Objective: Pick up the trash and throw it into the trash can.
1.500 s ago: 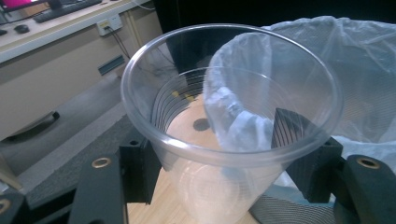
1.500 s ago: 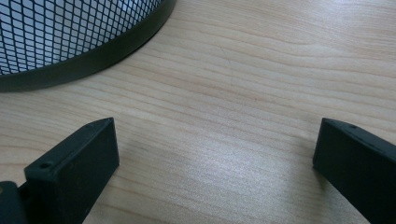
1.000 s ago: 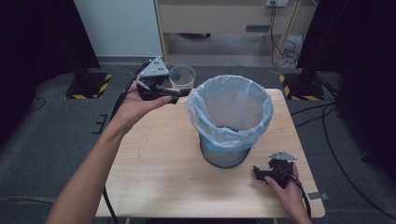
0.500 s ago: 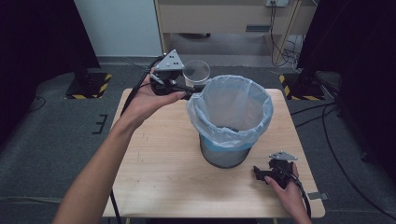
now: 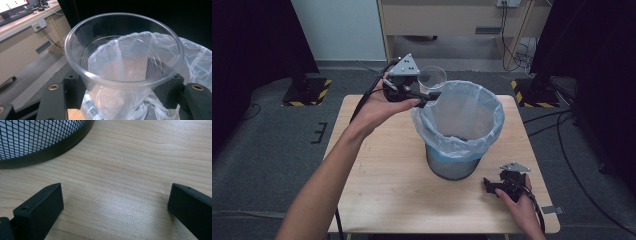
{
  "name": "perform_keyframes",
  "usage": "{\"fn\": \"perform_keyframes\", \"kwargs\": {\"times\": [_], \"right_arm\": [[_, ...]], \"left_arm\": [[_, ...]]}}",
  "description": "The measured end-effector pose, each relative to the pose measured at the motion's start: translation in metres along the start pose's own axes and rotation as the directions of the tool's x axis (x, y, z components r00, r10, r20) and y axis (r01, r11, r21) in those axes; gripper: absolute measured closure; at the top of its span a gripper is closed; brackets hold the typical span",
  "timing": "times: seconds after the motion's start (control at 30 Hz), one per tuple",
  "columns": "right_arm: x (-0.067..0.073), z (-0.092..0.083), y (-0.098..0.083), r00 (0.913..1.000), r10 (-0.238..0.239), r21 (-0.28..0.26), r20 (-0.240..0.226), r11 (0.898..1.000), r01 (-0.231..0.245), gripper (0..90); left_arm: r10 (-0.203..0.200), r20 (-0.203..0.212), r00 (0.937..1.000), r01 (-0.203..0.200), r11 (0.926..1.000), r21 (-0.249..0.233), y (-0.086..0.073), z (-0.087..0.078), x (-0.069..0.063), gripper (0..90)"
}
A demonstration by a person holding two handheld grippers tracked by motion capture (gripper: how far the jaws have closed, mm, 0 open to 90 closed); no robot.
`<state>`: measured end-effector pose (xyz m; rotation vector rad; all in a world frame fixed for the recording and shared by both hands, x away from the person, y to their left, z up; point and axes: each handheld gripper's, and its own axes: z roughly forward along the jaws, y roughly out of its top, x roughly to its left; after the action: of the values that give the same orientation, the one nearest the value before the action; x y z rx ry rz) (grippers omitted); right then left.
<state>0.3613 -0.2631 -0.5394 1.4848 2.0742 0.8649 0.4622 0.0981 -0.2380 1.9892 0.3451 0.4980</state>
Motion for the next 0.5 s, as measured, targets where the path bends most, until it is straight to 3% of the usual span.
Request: {"fn": "perform_keyframes", "kwargs": {"times": [0.2, 0.5], "right_arm": [[0.000, 0.000, 0.000, 1.0000, 0.000, 0.000, 0.000, 1.000, 0.000, 0.3], [0.000, 0.000, 0.000, 1.0000, 0.002, 0.001, 0.000, 1.000, -0.002, 0.3]], "left_arm": [[-0.022, 0.012, 0.9997, 0.022, 0.9996, -0.018, 0.002, 0.007, 0.001, 34.7], [-0.018, 0.025, 0.9995, 0.018, 0.9998, -0.005, 0.003, 0.017, -0.001, 34.7]]}}
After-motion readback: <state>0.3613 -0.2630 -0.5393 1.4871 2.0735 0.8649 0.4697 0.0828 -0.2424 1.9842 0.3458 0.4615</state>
